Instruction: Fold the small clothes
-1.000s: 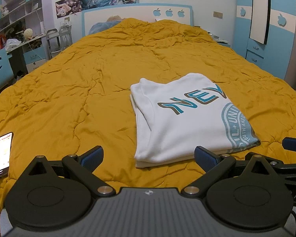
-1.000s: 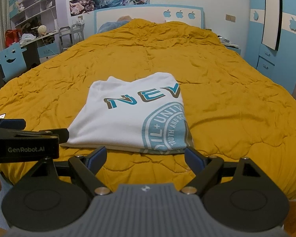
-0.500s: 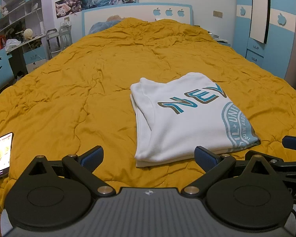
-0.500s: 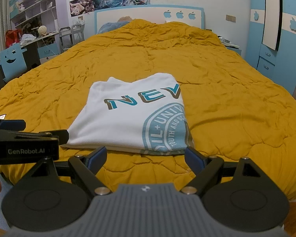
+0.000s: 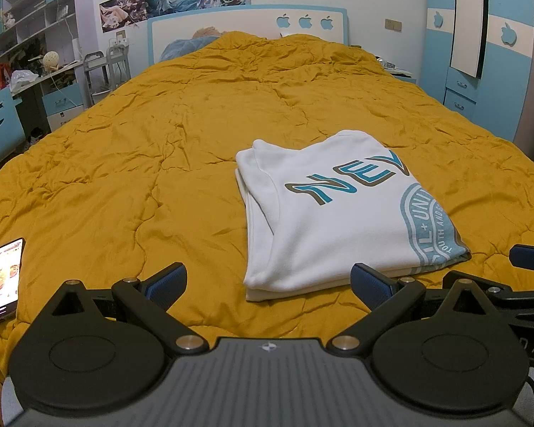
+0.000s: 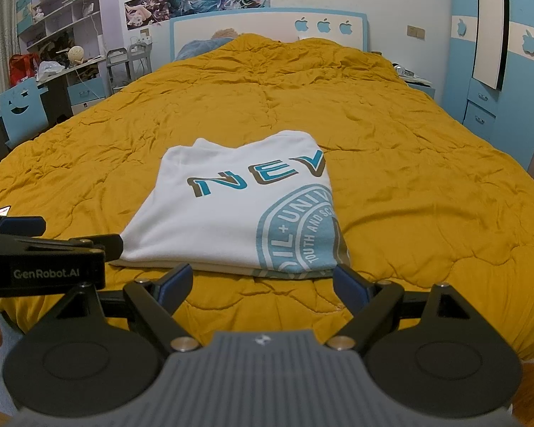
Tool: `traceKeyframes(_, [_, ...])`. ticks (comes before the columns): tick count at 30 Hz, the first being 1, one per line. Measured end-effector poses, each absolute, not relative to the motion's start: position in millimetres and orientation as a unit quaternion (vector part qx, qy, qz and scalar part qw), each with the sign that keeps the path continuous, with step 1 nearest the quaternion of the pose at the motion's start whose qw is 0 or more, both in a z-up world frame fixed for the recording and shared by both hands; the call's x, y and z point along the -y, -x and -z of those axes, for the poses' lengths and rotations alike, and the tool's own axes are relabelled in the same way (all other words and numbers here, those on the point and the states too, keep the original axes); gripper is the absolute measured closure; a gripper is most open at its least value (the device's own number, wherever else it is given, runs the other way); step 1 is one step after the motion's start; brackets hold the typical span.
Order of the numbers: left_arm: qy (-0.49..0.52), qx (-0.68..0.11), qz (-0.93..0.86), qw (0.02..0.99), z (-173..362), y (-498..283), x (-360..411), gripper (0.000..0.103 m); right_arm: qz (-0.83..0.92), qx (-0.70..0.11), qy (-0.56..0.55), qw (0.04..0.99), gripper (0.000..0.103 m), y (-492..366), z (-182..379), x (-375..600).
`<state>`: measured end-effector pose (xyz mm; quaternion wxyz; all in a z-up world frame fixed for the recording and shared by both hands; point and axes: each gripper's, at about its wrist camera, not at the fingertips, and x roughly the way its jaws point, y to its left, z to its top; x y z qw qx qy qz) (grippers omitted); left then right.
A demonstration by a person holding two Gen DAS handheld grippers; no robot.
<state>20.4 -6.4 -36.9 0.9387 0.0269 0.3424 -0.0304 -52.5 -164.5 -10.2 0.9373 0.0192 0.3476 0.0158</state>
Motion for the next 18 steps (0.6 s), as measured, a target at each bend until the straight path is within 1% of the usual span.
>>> traceKeyframes(18, [-0.027, -0.343, 0.031, 0.939, 36.8, -20.8, 4.2, 0.0, -0.018, -0.35, -0.019, 0.936, 0.021, 51.1, 12.3, 165.1])
